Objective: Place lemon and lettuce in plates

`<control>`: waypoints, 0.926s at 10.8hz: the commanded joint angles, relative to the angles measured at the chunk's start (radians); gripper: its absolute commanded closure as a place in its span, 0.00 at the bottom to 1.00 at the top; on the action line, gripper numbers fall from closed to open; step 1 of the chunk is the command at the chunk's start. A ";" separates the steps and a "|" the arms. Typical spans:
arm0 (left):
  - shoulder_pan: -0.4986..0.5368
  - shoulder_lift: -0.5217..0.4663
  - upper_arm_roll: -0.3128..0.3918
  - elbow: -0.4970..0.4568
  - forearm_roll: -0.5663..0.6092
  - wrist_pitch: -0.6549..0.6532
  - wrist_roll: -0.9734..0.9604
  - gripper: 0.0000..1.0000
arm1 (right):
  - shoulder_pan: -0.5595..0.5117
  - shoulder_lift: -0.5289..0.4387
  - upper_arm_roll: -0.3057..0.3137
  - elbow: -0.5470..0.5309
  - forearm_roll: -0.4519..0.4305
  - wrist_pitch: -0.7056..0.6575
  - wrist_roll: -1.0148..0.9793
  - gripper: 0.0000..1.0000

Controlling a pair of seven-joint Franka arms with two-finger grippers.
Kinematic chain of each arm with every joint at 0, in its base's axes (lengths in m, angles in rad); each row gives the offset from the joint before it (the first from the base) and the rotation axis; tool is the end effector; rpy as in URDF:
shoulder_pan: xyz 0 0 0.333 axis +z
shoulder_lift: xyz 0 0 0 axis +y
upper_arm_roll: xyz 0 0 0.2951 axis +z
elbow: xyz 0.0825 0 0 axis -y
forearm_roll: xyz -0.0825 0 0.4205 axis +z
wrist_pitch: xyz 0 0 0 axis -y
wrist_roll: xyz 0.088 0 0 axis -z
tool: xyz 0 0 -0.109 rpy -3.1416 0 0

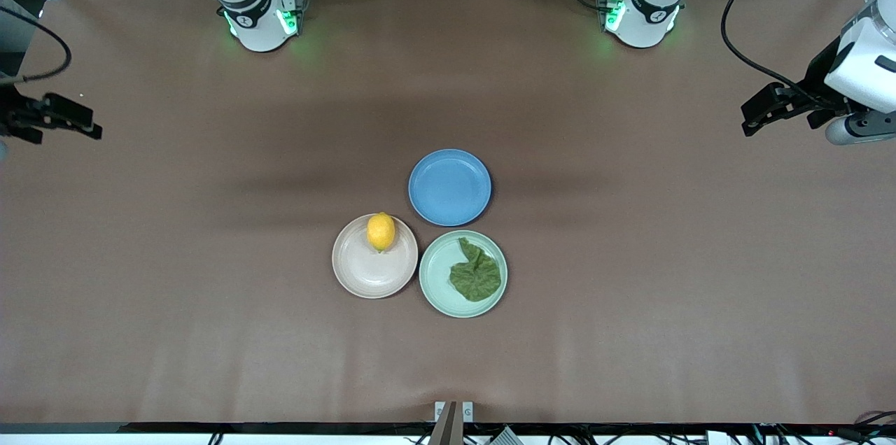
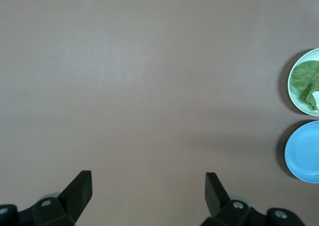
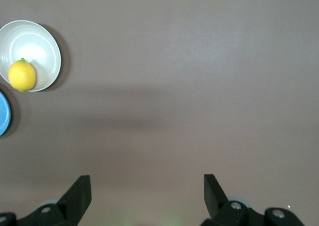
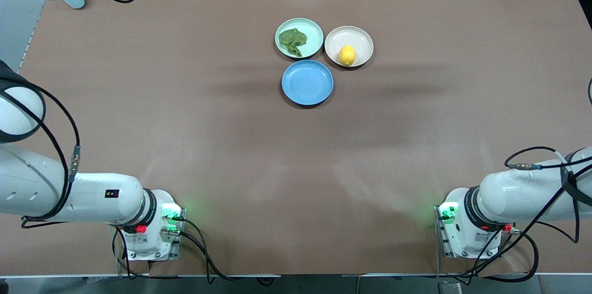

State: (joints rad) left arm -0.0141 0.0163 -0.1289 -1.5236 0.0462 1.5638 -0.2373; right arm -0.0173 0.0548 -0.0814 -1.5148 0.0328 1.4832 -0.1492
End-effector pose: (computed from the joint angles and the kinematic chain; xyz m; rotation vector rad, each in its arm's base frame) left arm 0.5903 -0.0793 0.6155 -3.0989 -0.1477 -0.0495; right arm 0.5947 -0.0538 0.5901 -3.0992 -0.0804 0.1273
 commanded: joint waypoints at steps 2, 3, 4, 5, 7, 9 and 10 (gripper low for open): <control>-0.004 0.002 -0.004 0.013 -0.003 -0.010 0.007 0.00 | -0.007 -0.032 0.012 -0.001 -0.065 -0.044 0.039 0.00; -0.004 0.002 -0.005 0.013 -0.003 -0.010 0.009 0.00 | -0.007 -0.036 0.014 -0.013 -0.065 -0.034 0.045 0.00; -0.004 0.002 -0.005 0.013 -0.003 -0.010 0.009 0.00 | -0.006 -0.047 0.014 -0.027 -0.064 -0.020 0.045 0.00; -0.004 0.002 -0.005 0.013 -0.003 -0.010 0.009 0.00 | -0.006 -0.062 0.015 -0.050 -0.062 0.004 0.045 0.00; -0.006 0.002 -0.005 0.013 -0.003 -0.010 0.009 0.00 | -0.004 -0.072 0.017 -0.064 -0.059 0.022 0.045 0.00; -0.009 0.002 -0.005 0.013 -0.003 -0.010 0.006 0.00 | -0.003 -0.090 0.017 -0.099 -0.056 0.043 0.045 0.00; -0.009 0.002 -0.005 0.013 -0.003 -0.010 0.007 0.00 | -0.004 -0.101 0.017 -0.108 -0.054 0.049 0.045 0.00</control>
State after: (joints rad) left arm -0.0197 0.0167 -0.1334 -1.5235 0.0462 1.5638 -0.2372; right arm -0.0174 0.0150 -0.0739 -1.5503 -0.0116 1.4977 -0.1235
